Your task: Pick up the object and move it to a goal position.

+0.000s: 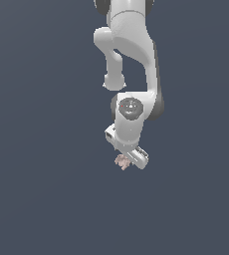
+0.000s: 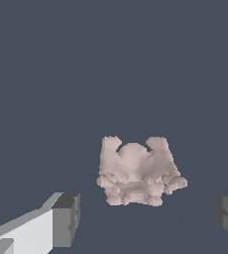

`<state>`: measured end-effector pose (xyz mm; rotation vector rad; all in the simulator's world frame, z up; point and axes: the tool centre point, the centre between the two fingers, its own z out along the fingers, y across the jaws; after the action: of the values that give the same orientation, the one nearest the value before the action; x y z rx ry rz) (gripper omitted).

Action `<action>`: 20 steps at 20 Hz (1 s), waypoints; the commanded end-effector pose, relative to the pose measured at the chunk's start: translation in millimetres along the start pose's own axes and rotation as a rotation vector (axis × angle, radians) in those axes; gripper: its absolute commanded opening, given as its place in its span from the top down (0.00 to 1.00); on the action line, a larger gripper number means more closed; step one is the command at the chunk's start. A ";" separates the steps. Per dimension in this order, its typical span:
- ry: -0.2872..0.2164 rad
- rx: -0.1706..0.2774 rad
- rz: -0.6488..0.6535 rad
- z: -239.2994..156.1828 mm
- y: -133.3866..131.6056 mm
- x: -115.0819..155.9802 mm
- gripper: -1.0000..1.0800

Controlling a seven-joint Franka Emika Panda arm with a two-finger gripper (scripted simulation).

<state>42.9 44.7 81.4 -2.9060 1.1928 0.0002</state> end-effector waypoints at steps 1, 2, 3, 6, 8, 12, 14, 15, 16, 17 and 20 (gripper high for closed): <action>0.000 0.000 0.011 1.3 -0.6 0.0 0.04; 0.000 0.000 0.012 1.4 -0.6 0.0 0.04; 0.000 0.000 0.007 1.0 -0.4 -0.1 0.04; 0.000 0.000 0.007 4.6 -0.5 -0.4 0.04; 0.000 0.000 0.008 11.0 -0.4 -0.4 0.04; 0.000 0.000 0.011 32.5 0.5 -0.5 0.04; 0.000 0.000 0.012 42.2 0.7 -0.7 0.04; 0.000 0.000 0.012 45.8 0.6 -0.9 0.04; 0.000 0.000 0.013 48.5 0.7 -0.6 0.04; 0.000 0.000 0.013 50.3 0.4 -0.5 0.04; 0.000 0.000 0.013 51.5 -0.3 0.2 0.04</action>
<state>42.2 44.7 30.3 -2.8994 1.2116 0.0027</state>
